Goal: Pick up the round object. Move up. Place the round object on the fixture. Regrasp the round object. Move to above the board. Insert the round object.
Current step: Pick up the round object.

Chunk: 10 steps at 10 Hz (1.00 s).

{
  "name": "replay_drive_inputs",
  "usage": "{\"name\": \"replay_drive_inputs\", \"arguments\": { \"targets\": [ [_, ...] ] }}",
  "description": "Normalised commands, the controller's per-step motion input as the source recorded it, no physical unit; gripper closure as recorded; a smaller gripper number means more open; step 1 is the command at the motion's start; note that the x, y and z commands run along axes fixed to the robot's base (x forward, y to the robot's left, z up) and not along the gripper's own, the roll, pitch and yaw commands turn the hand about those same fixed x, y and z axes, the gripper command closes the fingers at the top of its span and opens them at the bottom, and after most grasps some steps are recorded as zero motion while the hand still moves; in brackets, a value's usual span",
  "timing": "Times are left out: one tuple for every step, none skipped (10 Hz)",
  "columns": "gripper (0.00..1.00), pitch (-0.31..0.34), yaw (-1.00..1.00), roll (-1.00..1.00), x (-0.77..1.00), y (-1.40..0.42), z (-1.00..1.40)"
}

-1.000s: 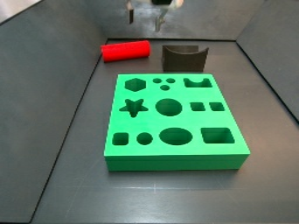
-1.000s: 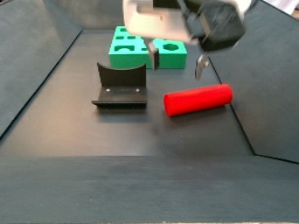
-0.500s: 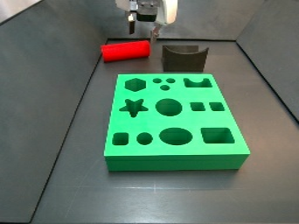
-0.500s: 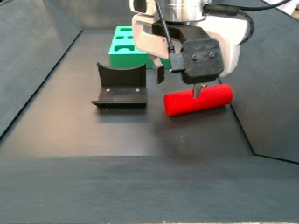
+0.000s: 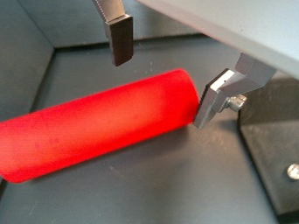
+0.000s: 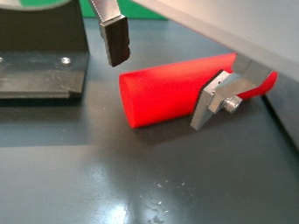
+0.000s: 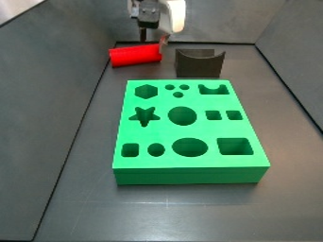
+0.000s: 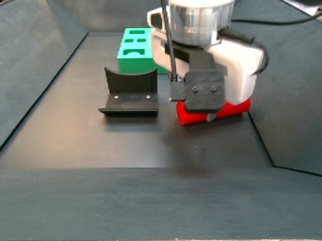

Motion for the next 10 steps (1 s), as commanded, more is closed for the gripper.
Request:
{"name": "replay_drive_inputs", "arguments": {
  "targets": [
    [0.00,0.000,-0.37,-0.40,0.00,0.00,-0.29],
    [0.00,-0.007,-0.35,-0.45,0.00,-0.04,-0.20],
    [0.00,-0.009,-0.31,-0.43,0.02,0.00,-0.24],
    [0.00,0.000,-0.27,-0.41,0.04,0.00,-0.29],
    [0.00,0.000,-0.26,-0.40,0.06,0.00,-0.30],
    [0.00,-0.014,-0.24,-0.37,0.00,0.02,-0.35],
    [0.00,0.000,-0.01,-0.17,0.00,0.04,-0.13],
    [0.00,0.000,0.00,-0.05,0.00,0.00,0.00],
    [0.00,0.000,0.00,-0.01,0.00,0.00,0.00],
    [1.00,0.000,0.00,0.00,0.00,0.00,0.00]
  ]
}}
